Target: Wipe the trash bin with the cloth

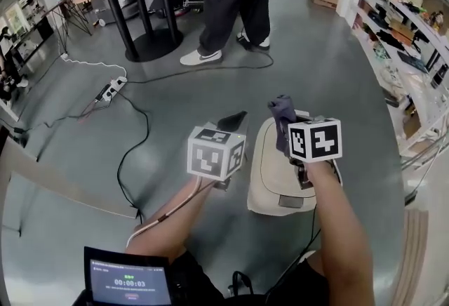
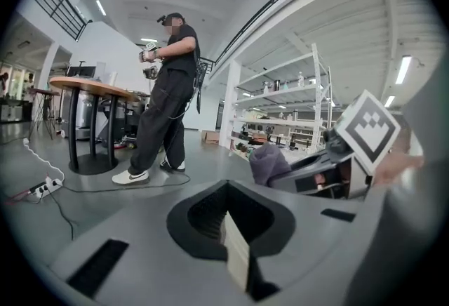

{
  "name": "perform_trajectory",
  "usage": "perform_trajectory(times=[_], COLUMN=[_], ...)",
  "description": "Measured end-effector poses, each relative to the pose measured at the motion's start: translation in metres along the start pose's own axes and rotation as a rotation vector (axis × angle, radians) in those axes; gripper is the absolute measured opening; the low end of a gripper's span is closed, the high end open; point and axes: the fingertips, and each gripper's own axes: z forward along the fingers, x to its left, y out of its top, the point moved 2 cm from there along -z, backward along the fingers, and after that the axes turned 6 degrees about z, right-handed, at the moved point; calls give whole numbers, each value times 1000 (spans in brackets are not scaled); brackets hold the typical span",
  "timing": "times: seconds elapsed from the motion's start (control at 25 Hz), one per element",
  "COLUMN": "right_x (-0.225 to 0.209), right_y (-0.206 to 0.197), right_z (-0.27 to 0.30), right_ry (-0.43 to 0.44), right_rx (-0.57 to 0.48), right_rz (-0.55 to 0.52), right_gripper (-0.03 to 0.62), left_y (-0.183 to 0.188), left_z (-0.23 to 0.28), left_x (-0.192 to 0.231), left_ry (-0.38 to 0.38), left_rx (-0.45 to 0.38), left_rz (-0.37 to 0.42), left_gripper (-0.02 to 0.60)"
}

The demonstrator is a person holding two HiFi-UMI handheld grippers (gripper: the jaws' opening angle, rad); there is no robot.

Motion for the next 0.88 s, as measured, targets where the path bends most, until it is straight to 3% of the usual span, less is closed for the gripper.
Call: perform_trajectory(times=[0.24, 0.52, 0.88], right_x=[0, -8, -18], right_y=[9, -14, -16], right_z=[36, 58, 66], right_ry=[19, 51, 23], right_rx=[99, 224, 261], right_rz=[-28, -63, -82], right_gripper=[74, 74, 74], left_y=[-3, -5, -15], left_z=[9, 10, 12], left_x=[12, 8, 13], left_ry=[-6, -22, -19], left_rx=[42, 34, 67], left_rz=[6, -17, 12], left_gripper=[-3, -3, -3])
